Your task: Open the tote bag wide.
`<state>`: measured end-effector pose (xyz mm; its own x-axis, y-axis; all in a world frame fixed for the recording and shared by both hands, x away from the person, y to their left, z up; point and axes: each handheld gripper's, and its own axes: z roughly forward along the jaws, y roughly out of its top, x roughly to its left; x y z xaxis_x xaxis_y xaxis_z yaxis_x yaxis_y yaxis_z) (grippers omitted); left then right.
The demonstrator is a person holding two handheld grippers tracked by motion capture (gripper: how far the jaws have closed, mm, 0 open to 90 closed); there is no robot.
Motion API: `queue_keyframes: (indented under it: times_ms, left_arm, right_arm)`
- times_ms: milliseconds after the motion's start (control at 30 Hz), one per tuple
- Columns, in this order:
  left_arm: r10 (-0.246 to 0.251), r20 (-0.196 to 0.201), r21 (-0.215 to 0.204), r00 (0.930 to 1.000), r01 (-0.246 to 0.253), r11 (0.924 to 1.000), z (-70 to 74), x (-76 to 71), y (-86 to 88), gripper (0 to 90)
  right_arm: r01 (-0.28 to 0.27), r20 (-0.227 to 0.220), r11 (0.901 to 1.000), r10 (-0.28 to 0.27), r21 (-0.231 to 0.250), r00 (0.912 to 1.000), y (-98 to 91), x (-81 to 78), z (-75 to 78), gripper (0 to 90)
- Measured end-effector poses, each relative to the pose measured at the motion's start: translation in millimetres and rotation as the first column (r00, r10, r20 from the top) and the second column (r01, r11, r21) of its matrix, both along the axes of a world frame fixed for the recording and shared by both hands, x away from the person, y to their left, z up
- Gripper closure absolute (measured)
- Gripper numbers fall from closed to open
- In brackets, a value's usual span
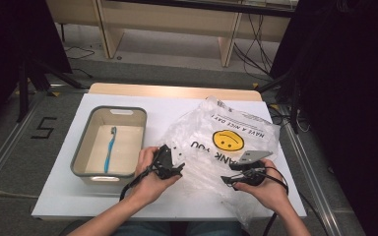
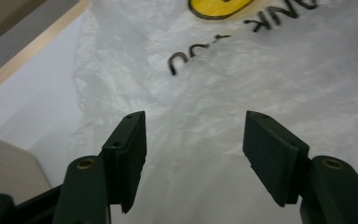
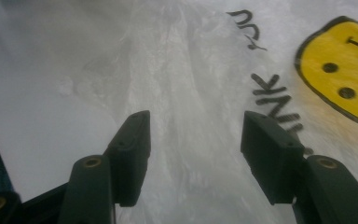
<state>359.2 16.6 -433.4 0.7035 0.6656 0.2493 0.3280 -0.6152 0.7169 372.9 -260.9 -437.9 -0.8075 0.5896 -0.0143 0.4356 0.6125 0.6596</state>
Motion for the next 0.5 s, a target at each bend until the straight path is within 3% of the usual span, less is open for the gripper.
queue_keyframes:
  times_ms: [133, 267, 367, 433, 500]
  left_arm:
    - [-0.038, -0.1, -0.043, 0.9942, 0.034, 0.9985, -6.7, -7.8, -6.3, 44.7]
    - [-0.103, -0.207, -0.128, 0.9729, 0.077, 0.9888, -20.3, -5.3, -16.0, 48.7]
    - [-0.107, -0.216, -0.112, 0.9706, 0.085, 0.9901, -30.1, -1.1, -23.1, 55.0]
    - [-0.115, -0.238, -0.117, 0.9646, 0.089, 0.9892, -35.3, 1.5, -27.3, 58.3]
    - [-0.115, -0.244, -0.108, 0.963, 0.091, 0.99, -38.7, 2.7, -30.5, 62.1]
  right_arm:
    - [-0.027, -0.017, 0.9992, 0.026, -0.029, 0.9995, 15.9, 12.0, -9.5, 42.7]
    - [-0.04, -0.037, 0.9983, 0.038, -0.043, 0.9986, 24.4, 18.0, -15.2, 42.9]
    - [-0.053, -0.048, 0.9961, 0.05, -0.071, 0.9976, 27.8, 22.2, -20.8, 45.6]
    - [-0.058, -0.057, 0.9942, 0.053, -0.091, 0.997, 30.0, 24.1, -23.5, 48.1]
    - [-0.057, -0.075, 0.9944, 0.05, -0.089, 0.9959, 31.1, 25.7, -25.2, 51.1]
